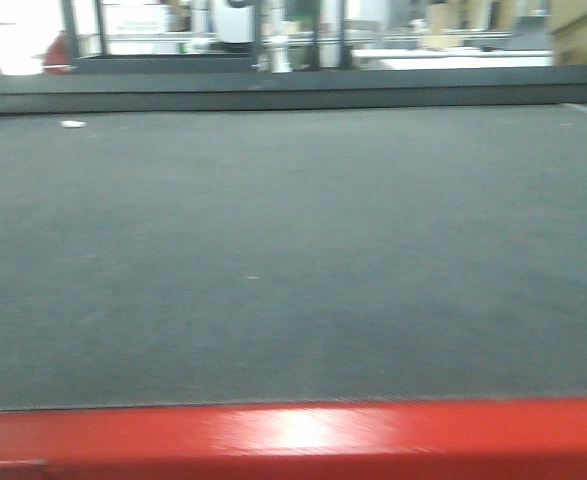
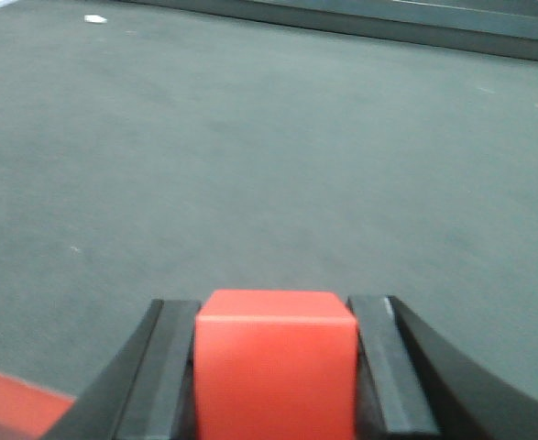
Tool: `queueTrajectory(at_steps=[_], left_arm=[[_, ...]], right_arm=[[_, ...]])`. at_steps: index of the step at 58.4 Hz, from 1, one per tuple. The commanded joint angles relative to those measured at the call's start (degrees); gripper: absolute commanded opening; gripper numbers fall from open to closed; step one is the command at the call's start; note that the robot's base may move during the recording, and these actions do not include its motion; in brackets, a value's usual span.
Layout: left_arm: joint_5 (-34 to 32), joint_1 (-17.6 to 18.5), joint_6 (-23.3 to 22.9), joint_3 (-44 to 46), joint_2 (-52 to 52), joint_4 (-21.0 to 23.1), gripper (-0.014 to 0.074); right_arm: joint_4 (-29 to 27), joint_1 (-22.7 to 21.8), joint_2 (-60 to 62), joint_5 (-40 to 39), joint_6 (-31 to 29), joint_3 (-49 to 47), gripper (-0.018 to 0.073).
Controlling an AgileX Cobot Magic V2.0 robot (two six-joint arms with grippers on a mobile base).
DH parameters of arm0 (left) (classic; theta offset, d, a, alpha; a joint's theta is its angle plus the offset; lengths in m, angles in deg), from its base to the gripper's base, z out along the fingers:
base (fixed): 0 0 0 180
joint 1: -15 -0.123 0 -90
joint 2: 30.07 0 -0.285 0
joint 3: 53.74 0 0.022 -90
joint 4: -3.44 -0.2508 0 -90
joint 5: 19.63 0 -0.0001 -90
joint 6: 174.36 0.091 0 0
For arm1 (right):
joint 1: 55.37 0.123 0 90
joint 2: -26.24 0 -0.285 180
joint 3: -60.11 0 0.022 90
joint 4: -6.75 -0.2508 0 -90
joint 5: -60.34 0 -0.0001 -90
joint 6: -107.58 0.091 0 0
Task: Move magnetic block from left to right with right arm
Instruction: 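Drive the base away from the first table, carrying the cube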
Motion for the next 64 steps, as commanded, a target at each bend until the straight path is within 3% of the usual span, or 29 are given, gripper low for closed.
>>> queueTrajectory(at_steps=[1,64], left_arm=[[-5.16,0.36,-0.40,-0.39,0.74,0.26,-0.0126],[-5.16,0.36,-0.40,-0.39,0.74,0.26,-0.0126]], right_arm=[[0.51,0.07,-0.51,-4.91,-0.49,-1.60,0.0246],[0.51,0.07,-0.51,-4.91,-0.49,-1.60,0.0246]])
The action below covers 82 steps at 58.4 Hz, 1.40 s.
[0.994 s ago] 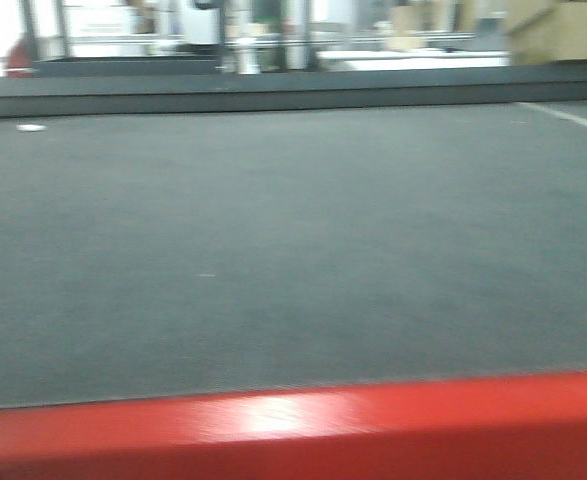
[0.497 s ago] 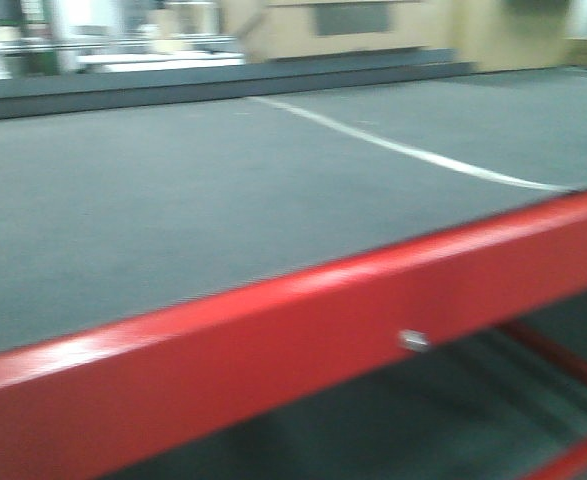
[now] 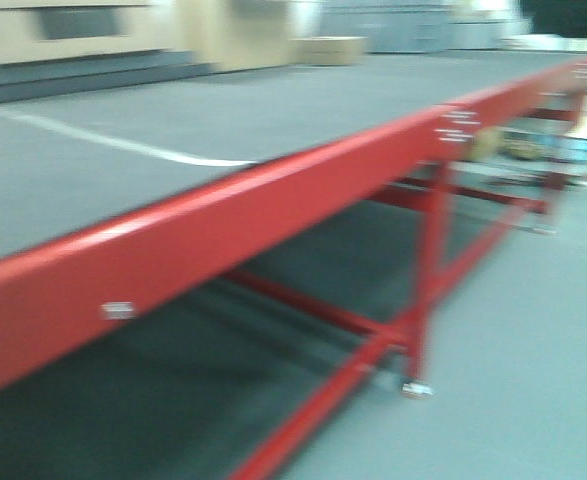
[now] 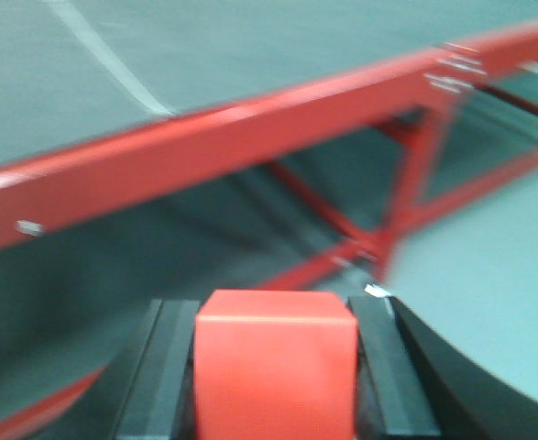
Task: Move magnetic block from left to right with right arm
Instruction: 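Drive the base away from the first table, carrying the cube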
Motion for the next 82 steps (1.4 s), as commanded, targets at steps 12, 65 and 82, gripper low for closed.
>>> queueTrajectory(at_steps=[12,65,82], left_arm=[[-5.16,0.36,-0.40,-0.39,0.74,0.26,-0.0126],[-5.16,0.36,-0.40,-0.39,0.74,0.26,-0.0126],[-5.16,0.36,-0.40,-0.39,0.74,0.26,-0.0126]], right_arm=[[0.51,0.07,-0.63,-4.91,-0.49,-1.60,0.0246],[0.51,0.07,-0.63,-4.91,-0.49,-1.60,0.0246],[0.51,0.07,-0.63,-4.91,-0.49,-1.60,0.0246]])
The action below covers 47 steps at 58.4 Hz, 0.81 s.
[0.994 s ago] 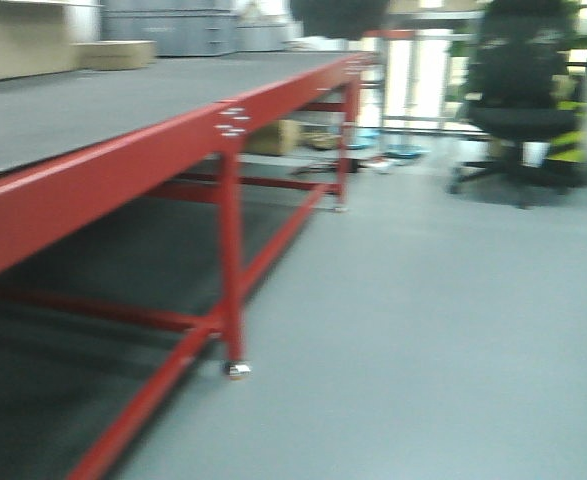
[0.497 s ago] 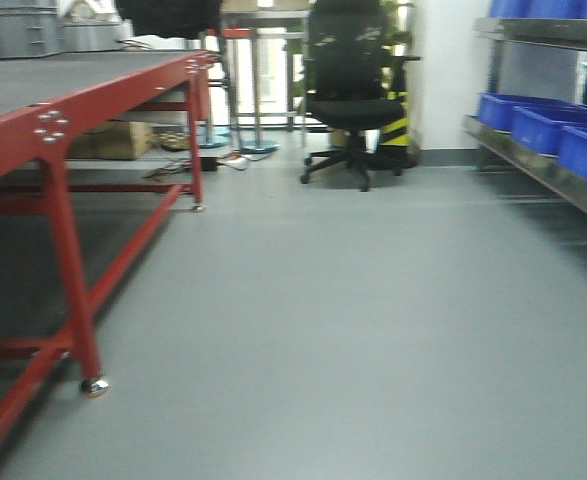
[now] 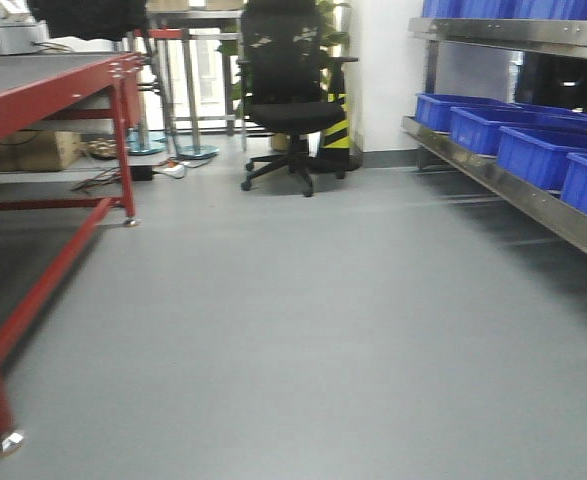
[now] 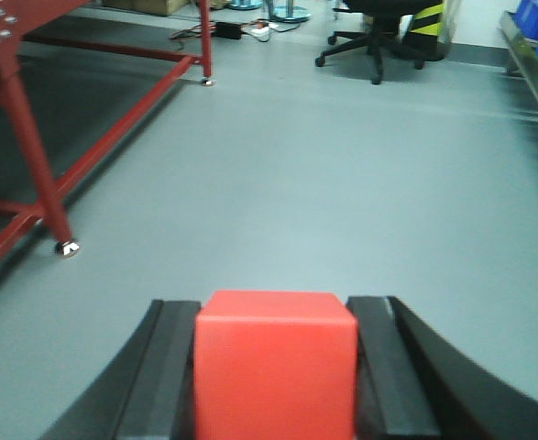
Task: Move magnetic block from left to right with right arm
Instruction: 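Drive the base away from the first table, carrying the cube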
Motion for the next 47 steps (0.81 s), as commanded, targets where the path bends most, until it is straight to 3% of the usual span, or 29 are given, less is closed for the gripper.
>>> queueTrajectory(at_steps=[1,47], left_arm=[[-5.16,0.36,-0.40,-0.39,0.74,0.26,-0.0126],[-5.16,0.36,-0.40,-0.39,0.74,0.26,-0.0126]], right_arm=[[0.59,0.07,-0.66,-4.91,-0.39,-1.60,0.0246],[0.59,0.07,-0.66,-4.91,-0.39,-1.60,0.0246]])
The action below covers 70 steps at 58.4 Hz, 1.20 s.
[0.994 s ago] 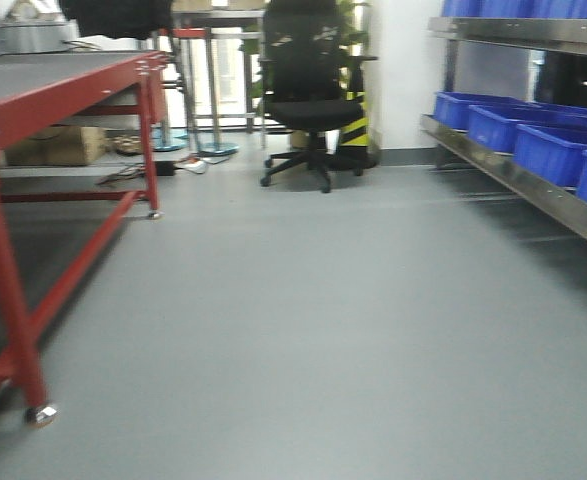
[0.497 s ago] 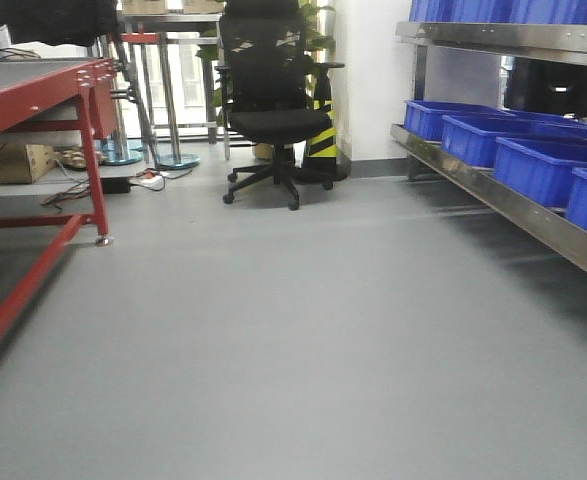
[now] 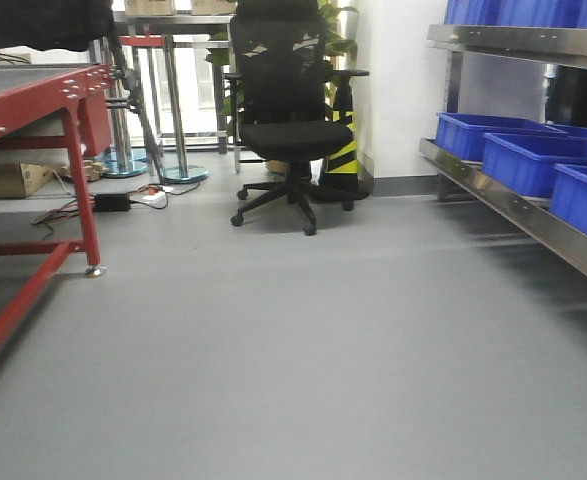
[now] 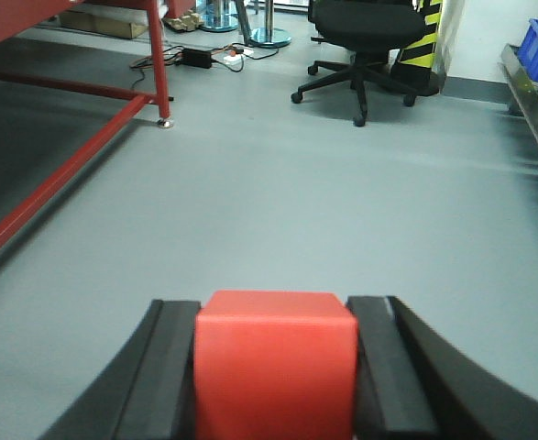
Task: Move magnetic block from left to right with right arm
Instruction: 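Drive the base away from the first table, carrying the cube, then turn and drive the base to the second grey table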
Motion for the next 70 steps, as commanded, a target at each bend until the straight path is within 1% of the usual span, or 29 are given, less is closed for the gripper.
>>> queueTrajectory(at_steps=[1,70], left_arm=[[-5.16,0.36,-0.40,-0.39,0.74,0.26,-0.0126],[-5.16,0.36,-0.40,-0.39,0.74,0.26,-0.0126]], right_arm=[[0.59,0.07,-0.66,-4.91,-0.39,-1.60,0.0246],[0.59,0.08,-0.66,-5.01,-0.39,-1.60,0.0246]])
